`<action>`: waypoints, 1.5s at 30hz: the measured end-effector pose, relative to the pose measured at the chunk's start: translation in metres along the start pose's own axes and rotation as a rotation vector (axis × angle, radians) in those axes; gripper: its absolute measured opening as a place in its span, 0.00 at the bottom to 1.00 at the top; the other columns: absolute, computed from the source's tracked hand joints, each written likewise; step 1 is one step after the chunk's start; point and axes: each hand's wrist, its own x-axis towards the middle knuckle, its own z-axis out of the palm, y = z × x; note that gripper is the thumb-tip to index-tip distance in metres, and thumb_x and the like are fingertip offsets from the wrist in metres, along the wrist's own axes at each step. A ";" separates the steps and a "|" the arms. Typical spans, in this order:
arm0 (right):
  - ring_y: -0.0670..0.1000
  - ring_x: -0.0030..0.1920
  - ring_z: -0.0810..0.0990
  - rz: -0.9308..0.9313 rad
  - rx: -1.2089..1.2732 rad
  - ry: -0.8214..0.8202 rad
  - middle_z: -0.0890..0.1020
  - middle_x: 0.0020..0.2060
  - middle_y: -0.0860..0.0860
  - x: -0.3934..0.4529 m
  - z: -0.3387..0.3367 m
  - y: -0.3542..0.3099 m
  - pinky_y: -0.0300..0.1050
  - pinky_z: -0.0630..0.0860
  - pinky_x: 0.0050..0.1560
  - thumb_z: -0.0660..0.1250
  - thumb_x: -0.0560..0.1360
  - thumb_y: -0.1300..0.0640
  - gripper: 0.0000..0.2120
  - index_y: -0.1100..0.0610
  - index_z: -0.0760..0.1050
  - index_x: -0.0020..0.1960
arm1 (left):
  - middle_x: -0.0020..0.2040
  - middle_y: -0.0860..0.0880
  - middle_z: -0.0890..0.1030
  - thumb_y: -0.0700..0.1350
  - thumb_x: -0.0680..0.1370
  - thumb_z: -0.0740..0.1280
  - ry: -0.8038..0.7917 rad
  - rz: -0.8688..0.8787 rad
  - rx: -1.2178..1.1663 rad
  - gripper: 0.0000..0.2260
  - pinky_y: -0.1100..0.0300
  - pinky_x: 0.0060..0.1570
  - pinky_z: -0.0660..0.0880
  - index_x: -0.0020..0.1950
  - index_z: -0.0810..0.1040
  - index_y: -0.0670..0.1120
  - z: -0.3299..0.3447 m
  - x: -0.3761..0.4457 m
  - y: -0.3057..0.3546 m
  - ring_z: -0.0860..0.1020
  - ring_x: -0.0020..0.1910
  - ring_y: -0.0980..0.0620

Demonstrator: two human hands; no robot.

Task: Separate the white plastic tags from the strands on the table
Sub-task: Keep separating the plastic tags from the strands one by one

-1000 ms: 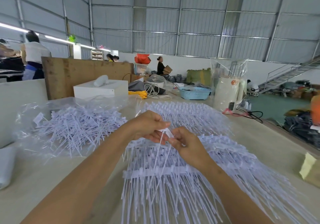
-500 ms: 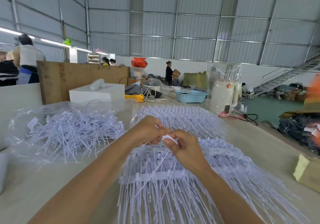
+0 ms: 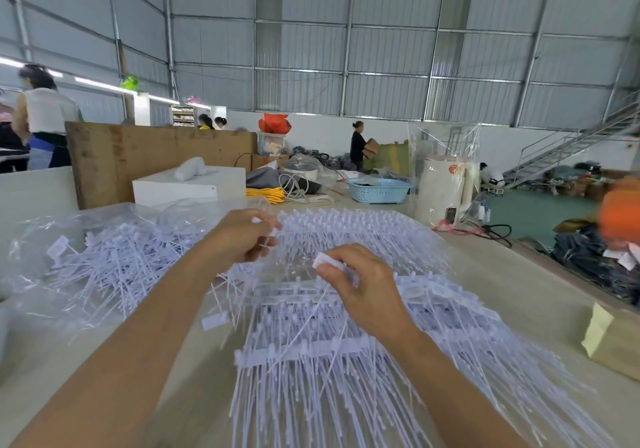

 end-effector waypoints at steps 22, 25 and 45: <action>0.46 0.30 0.71 0.271 0.190 -0.034 0.75 0.29 0.49 -0.001 -0.012 0.017 0.39 0.66 0.33 0.66 0.76 0.57 0.09 0.53 0.75 0.37 | 0.28 0.49 0.78 0.57 0.72 0.66 -0.477 -0.027 -0.281 0.17 0.68 0.22 0.68 0.47 0.76 0.43 0.059 -0.026 0.005 0.72 0.23 0.57; 0.52 0.36 0.75 0.249 0.180 0.098 0.81 0.36 0.56 -0.001 -0.011 0.015 0.42 0.69 0.36 0.66 0.76 0.57 0.06 0.58 0.78 0.43 | 0.30 0.50 0.79 0.54 0.69 0.68 -0.595 -0.003 -0.362 0.15 0.68 0.27 0.72 0.47 0.74 0.43 0.061 -0.027 0.006 0.74 0.26 0.57; 0.49 0.33 0.70 0.216 0.067 -0.067 0.74 0.32 0.50 -0.001 -0.009 0.016 0.48 0.67 0.37 0.64 0.78 0.56 0.09 0.55 0.77 0.41 | 0.23 0.49 0.71 0.49 0.79 0.65 -0.236 0.242 0.011 0.13 0.69 0.20 0.58 0.36 0.73 0.46 0.073 -0.030 0.003 0.63 0.19 0.55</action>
